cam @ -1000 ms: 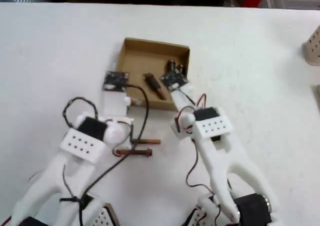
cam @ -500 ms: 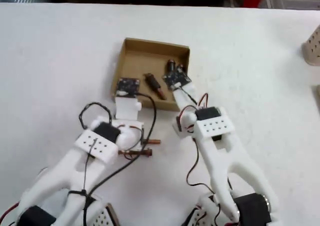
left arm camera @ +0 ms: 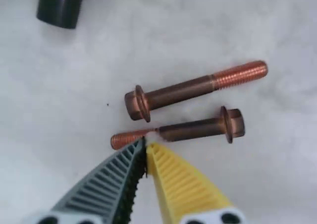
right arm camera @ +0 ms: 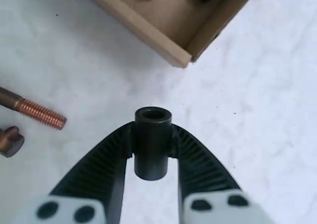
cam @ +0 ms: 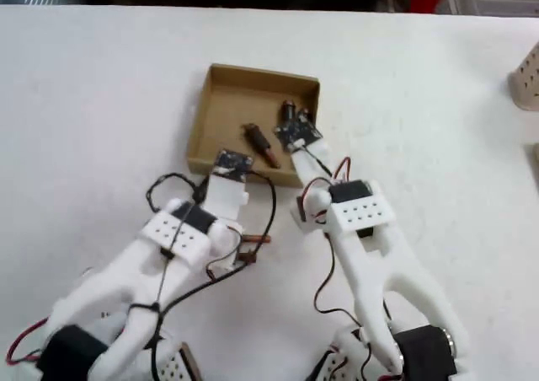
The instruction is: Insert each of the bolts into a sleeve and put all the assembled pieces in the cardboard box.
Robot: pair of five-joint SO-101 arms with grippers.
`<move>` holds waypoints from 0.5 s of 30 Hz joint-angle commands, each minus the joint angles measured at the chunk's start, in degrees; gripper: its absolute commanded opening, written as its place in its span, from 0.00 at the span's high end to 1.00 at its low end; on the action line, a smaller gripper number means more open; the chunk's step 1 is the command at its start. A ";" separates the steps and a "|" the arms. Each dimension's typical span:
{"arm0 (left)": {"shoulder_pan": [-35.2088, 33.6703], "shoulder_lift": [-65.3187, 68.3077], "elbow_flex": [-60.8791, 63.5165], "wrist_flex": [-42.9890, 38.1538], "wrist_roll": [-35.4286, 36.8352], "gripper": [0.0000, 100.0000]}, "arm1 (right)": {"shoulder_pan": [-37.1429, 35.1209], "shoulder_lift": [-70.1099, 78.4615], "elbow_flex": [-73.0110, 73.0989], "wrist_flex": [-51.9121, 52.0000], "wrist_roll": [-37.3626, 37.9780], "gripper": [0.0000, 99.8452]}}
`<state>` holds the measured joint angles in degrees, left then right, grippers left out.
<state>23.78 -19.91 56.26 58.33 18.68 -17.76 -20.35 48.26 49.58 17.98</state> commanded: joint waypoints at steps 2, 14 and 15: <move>-1.54 6.73 -4.31 -3.43 -0.44 0.98 | 0.48 -2.33 -0.53 -0.84 -0.18 0.98; -7.52 9.45 -4.66 -18.29 8.44 0.98 | 0.48 -2.33 -0.44 -0.84 -0.18 0.98; -7.60 9.45 -4.66 -18.73 9.32 0.98 | 0.48 -2.33 -0.35 -0.84 -0.18 0.98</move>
<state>16.84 -10.33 52.84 41.98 25.54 -17.76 -20.35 48.26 49.58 17.98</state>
